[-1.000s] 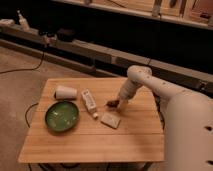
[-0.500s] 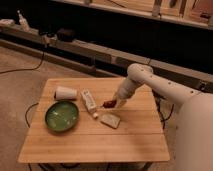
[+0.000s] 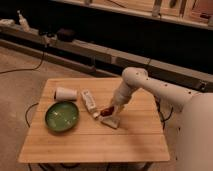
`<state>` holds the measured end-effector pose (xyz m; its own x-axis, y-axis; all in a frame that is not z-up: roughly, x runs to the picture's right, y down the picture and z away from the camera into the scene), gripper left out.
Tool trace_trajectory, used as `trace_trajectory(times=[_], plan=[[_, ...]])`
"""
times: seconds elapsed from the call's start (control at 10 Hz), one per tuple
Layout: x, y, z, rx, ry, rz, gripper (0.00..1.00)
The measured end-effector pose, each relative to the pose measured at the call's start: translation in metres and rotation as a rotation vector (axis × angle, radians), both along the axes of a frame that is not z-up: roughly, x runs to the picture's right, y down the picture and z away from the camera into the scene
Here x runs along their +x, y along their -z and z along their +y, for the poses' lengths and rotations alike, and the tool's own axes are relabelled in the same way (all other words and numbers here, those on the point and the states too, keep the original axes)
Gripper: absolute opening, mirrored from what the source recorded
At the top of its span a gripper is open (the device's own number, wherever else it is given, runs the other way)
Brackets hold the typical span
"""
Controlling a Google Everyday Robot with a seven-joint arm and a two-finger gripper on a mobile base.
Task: Place the pepper on the white sponge
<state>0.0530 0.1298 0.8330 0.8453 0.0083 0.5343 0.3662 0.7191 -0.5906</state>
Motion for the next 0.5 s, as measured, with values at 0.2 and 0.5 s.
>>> trace_trajectory(times=[0.2,0.5], plan=[[-0.008,0.000,0.008,-0.018,0.023,-0.016,0.24],[-0.005,-0.002,0.018,-0.045,0.039,-0.012,0.24]])
